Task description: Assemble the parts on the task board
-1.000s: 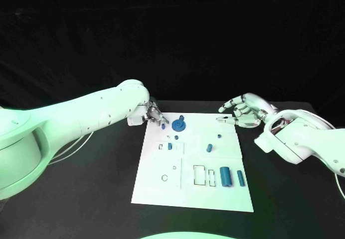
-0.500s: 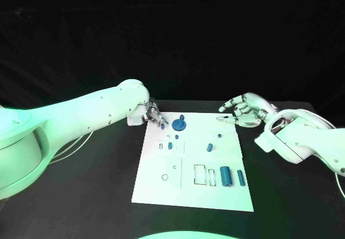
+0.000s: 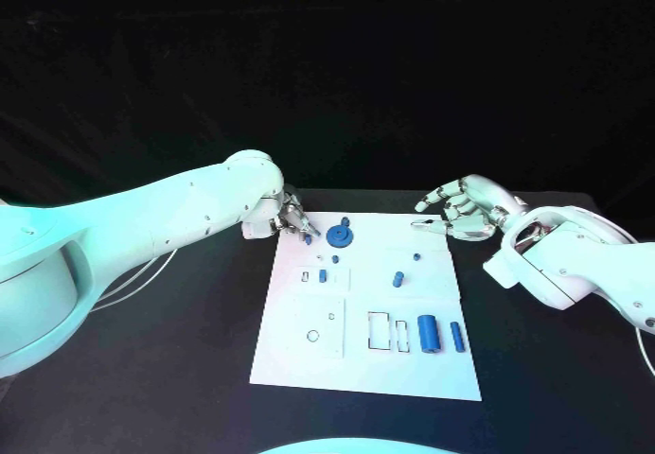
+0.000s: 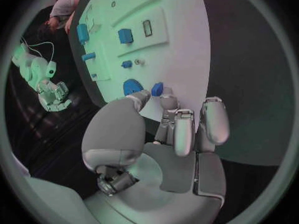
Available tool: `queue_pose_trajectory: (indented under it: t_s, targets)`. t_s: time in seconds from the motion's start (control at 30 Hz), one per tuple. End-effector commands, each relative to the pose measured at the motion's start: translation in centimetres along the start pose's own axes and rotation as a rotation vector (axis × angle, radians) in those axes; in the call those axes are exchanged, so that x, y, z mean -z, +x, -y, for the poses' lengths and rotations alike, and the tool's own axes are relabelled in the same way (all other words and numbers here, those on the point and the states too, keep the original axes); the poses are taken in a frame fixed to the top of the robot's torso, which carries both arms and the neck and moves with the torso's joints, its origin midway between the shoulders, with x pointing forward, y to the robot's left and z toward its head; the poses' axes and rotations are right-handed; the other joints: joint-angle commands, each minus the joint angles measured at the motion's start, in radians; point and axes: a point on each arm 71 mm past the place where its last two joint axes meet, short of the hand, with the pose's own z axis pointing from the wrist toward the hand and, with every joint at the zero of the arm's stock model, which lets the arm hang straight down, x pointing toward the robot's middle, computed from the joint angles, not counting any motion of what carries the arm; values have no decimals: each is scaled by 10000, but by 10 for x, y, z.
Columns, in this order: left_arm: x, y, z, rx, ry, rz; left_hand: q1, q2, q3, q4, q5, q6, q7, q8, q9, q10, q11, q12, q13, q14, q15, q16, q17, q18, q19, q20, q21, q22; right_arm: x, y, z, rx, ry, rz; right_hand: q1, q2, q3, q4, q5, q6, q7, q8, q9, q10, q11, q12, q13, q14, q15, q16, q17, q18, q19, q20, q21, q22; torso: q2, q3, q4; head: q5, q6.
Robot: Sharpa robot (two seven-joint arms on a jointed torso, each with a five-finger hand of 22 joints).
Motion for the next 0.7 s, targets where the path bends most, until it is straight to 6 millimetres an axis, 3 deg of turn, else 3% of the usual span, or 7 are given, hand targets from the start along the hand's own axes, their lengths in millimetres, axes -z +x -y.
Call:
queue_pose_trajectory:
  t_s: [0.03,0.4,0.57,0.7]
  targets:
    - [1,1,2,137,224,-100,95,-78,-112,6,18,61,1,99,42,16,-45,42,12,899,-22,42,2139,-67,12,5,-20,9,0,1,-1,94,-77,-125,-42,55,-37,-9,62,-84,-4,49,-16,8,-42,15,772,535,45,-36,594,125,233,64,-17,1528,-3,5,-2,1,-19]
    - [1,2,1,76,123,-156,-16,-183,-292,31,-16,41,-5,170,128,47,-51,70,45,906,-31,50,2156,-80,53,-5,10,72,-1,2,-1,100,-107,-165,-42,55,-37,-9,62,-84,-4,49,-16,8,-42,15,772,535,45,-36,594,125,233,64,-17,1528,-8,7,-7,12,-39]
    - [1,1,-1,78,74,-136,5,-60,-293,24,9,82,-40,254,202,68,-77,84,54,910,-48,54,2164,-81,61,-15,16,83,-1,2,-1,103,-101,-166,-42,55,-37,-9,62,-84,-4,49,-16,8,-42,15,772,535,45,-36,594,125,233,64,-17,1528,3,7,-17,7,-46]
    - [1,1,-1,110,68,-83,172,194,-210,11,31,95,-109,439,396,85,-136,91,57,909,-96,53,2160,-80,62,-48,19,89,-1,2,-1,104,-92,-170,-42,55,-37,-9,62,-84,-4,49,-16,8,-42,15,772,535,45,-36,594,125,233,64,-17,1528,3,7,-11,-4,-62]
